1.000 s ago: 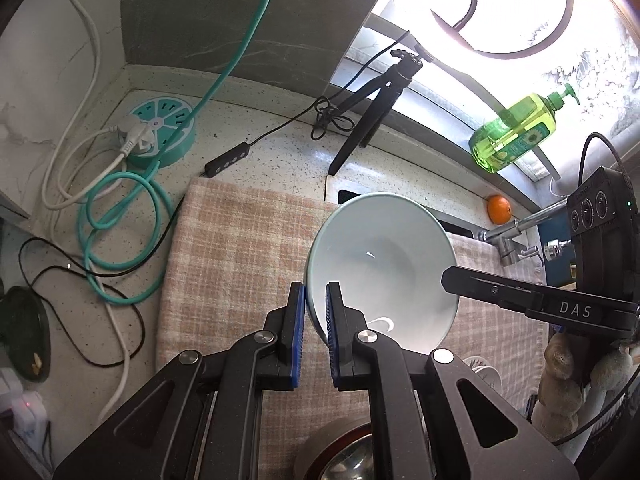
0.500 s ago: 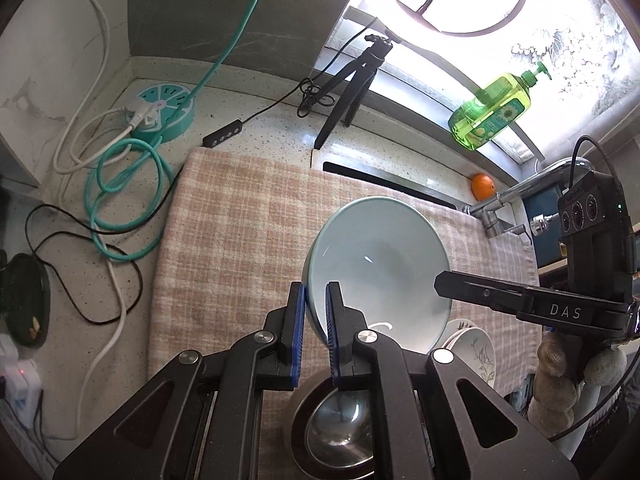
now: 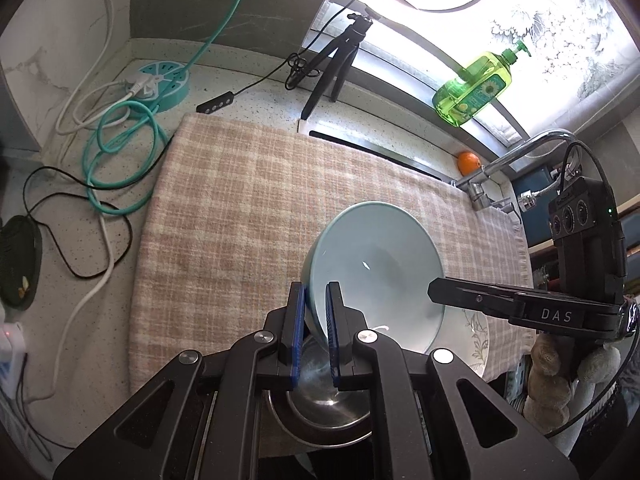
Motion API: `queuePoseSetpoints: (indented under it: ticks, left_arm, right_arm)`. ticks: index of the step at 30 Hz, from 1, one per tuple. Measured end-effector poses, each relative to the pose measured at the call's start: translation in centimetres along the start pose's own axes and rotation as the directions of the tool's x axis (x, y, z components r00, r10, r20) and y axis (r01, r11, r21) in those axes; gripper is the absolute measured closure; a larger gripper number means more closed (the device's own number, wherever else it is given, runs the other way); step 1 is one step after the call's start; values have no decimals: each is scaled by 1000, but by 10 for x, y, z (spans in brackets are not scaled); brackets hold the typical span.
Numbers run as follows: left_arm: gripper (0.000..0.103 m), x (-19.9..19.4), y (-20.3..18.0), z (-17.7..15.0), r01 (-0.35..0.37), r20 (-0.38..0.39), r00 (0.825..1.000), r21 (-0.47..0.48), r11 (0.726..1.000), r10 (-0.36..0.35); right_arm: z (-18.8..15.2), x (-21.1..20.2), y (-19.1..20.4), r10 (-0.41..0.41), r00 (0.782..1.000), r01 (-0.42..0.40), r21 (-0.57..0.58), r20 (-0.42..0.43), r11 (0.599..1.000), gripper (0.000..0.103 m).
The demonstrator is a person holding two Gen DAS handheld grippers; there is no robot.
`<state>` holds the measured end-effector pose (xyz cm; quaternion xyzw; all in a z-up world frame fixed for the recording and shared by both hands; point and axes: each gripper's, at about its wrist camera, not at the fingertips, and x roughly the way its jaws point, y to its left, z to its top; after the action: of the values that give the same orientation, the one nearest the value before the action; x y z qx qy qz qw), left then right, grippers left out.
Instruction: Organize plates and bowls
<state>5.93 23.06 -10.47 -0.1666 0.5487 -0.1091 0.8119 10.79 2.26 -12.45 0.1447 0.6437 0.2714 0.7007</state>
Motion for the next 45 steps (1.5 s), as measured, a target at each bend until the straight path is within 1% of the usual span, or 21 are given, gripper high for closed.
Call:
queuePoseSetpoints:
  ticks: [7, 16, 29, 38, 45]
  left_arm:
    - [94, 3, -1, -22, 2, -21, 1000, -4, 1000, -2]
    - [94, 7, 3, -43, 12, -48, 999, -21, 1000, -13]
    - [94, 10, 5, -55, 16, -72, 997, -13, 1000, -17]
    - [94, 24, 10, -63, 31, -125, 992, -23, 999, -33]
    - [94, 31, 13, -68, 28, -152, 988, -18, 999, -30]
  right_arm:
    - [-23, 6, -8, 1, 1000, -1, 19, -18, 1000, 94]
    - [-39, 12, -12, -3, 999, 4, 29, -35, 1000, 94]
    - [-55, 14, -12, -6, 999, 8, 41, -43, 999, 94]
    - [-62, 23, -21, -14, 998, 18, 71, -58, 997, 94]
    - [-66, 33, -26, -23, 997, 30, 88, -75, 996, 94]
